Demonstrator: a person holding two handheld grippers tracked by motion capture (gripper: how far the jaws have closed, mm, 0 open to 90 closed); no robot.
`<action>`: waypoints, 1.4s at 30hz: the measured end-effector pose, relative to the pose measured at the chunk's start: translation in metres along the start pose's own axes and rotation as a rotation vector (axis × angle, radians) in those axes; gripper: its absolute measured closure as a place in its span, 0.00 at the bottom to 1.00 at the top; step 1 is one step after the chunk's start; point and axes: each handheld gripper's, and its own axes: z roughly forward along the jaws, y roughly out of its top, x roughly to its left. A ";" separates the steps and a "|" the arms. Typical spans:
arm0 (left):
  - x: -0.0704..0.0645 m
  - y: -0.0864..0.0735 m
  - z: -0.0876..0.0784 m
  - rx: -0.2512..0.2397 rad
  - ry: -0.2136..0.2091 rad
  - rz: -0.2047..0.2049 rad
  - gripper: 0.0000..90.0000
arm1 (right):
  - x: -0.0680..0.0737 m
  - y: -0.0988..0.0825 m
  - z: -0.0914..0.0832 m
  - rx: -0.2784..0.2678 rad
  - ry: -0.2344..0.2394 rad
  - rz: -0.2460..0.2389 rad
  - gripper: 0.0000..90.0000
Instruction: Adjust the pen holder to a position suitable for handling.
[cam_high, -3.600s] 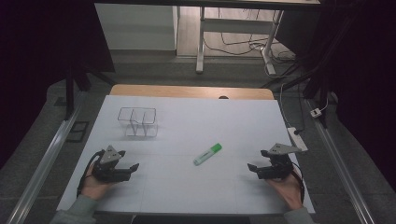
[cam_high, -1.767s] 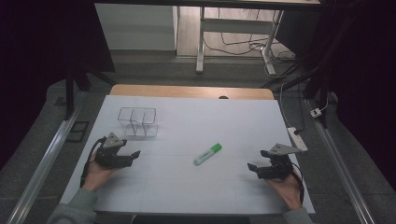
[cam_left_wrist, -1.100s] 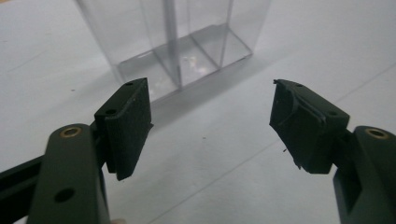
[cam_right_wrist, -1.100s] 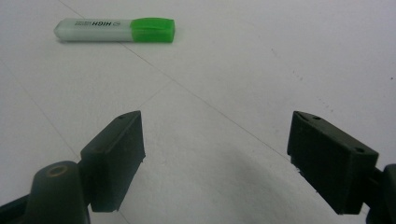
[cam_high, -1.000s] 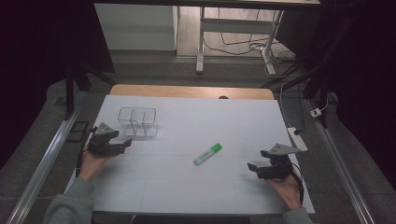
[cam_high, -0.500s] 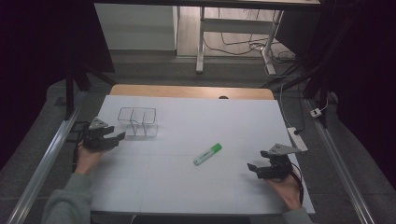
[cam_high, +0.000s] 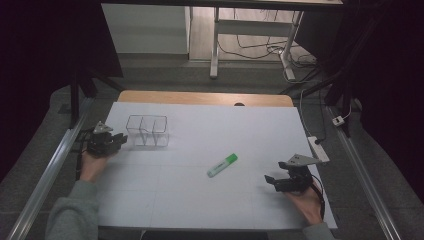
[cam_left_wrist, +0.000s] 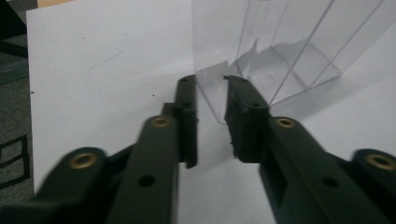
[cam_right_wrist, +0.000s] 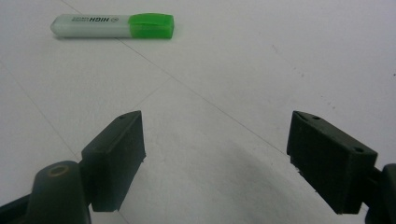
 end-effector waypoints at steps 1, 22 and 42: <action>0.001 0.000 0.001 0.001 -0.001 -0.002 0.90 | 0.000 0.000 0.000 0.000 0.000 0.000 0.21; 0.010 0.009 0.023 0.006 -0.014 -0.016 0.99 | 0.001 -0.001 0.003 0.005 0.003 0.001 0.22; 0.006 0.011 0.026 0.013 -0.041 -0.020 0.99 | 0.001 -0.001 0.003 0.003 0.002 0.004 0.22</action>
